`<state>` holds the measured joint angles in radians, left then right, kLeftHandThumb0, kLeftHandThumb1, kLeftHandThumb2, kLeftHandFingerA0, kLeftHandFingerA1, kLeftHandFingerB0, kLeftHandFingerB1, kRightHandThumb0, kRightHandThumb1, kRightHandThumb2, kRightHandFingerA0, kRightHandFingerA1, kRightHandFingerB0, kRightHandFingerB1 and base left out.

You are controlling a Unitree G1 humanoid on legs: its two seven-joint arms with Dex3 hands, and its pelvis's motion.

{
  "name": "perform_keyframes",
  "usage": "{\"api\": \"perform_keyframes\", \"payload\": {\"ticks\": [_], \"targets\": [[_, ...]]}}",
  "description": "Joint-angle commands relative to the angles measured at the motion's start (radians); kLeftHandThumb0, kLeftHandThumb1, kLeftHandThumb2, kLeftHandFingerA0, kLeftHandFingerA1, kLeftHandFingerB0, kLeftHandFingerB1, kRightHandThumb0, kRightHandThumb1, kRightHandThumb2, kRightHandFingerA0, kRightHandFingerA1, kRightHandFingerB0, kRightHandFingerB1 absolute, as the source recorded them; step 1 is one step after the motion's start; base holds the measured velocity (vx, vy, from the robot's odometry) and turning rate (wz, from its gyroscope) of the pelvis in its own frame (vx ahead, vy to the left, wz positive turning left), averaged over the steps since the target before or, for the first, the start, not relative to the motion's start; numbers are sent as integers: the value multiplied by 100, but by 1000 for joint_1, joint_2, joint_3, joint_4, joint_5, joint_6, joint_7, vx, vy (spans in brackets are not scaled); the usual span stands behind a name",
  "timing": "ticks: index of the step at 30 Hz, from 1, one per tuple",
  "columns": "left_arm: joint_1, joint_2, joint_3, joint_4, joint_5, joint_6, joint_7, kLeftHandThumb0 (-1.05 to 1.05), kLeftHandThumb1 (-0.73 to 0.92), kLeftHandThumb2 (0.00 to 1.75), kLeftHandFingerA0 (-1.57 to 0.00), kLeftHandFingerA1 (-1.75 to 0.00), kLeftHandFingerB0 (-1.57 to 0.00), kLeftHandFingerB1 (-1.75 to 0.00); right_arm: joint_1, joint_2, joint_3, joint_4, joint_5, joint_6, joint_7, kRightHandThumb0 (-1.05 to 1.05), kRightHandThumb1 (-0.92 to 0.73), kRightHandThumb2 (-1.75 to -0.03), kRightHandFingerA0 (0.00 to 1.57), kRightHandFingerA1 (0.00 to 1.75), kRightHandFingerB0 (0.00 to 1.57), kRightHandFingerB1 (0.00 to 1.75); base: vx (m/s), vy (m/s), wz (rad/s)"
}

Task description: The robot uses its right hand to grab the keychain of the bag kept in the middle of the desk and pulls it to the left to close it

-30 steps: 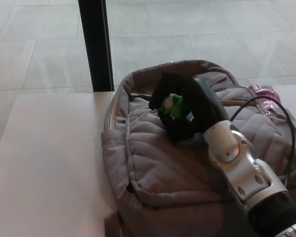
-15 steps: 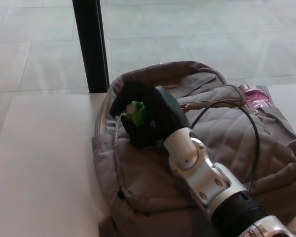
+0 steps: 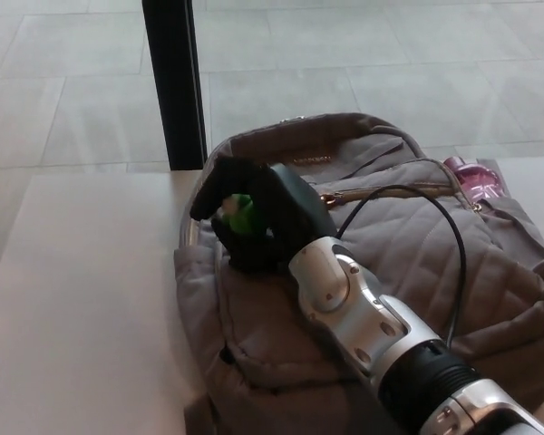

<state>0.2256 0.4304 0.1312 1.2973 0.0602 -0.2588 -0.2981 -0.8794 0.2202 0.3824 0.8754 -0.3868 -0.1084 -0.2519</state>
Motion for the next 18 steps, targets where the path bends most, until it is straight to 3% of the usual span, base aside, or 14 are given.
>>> {"api": "perform_keyframes", "payload": {"ticks": [1,3,4,6,7,10,12,16,17,18], "targets": [[-7,-1,-11,4,11,-5,22,-105,87,83,-49,-125,-46,-109,-42,127,5,33,12,40,-1,-9,-58,-97,86,166,80,124,0,0,0],[-11,-1,-23,-1,23,-6,40,-105,87,86,-55,-124,-47,-111,-51,144,13,49,9,22,-13,-7,-52,-105,84,171,81,132,0,0,0],[-14,-6,-14,-1,10,-3,35,-105,86,85,-54,-125,-55,-113,-51,149,12,48,15,18,-7,-8,-54,-109,87,170,84,136,0,0,0],[-20,-5,-24,3,19,5,39,-105,86,86,-52,-125,-50,-112,-50,159,20,55,12,4,-16,-8,-58,-103,90,164,85,134,0,0,0],[-22,-9,-22,4,16,8,42,-105,87,85,-52,-124,-51,-111,-46,160,29,47,5,13,-16,-10,-57,-103,89,159,91,123,0,0,0],[-22,-16,4,6,-13,13,18,-105,84,84,-50,-125,-51,-115,-41,167,24,36,18,30,-8,-12,-58,-100,86,160,87,125,0,0,0],[-24,-12,-10,5,5,16,30,-105,87,83,-51,-121,-49,-109,-42,164,19,37,23,14,-15,-12,-56,-108,91,169,79,142,0,0,0],[-28,-10,-17,3,13,7,29,-105,87,84,-48,-127,-56,-112,-56,170,7,32,34,21,-22,-11,-53,-111,86,171,80,149,0,0,0],[-32,-9,-13,4,7,13,22,-105,87,83,-43,-128,-59,-111,-64,178,4,24,36,47,-21,-18,-50,-115,118,138,98,123,0,0,0],[-33,-7,-20,3,16,7,29,-105,88,83,-46,-124,-51,-109,-67,190,-6,27,47,50,-22,-11,-47,-123,88,173,80,152,0,0,0]]}}
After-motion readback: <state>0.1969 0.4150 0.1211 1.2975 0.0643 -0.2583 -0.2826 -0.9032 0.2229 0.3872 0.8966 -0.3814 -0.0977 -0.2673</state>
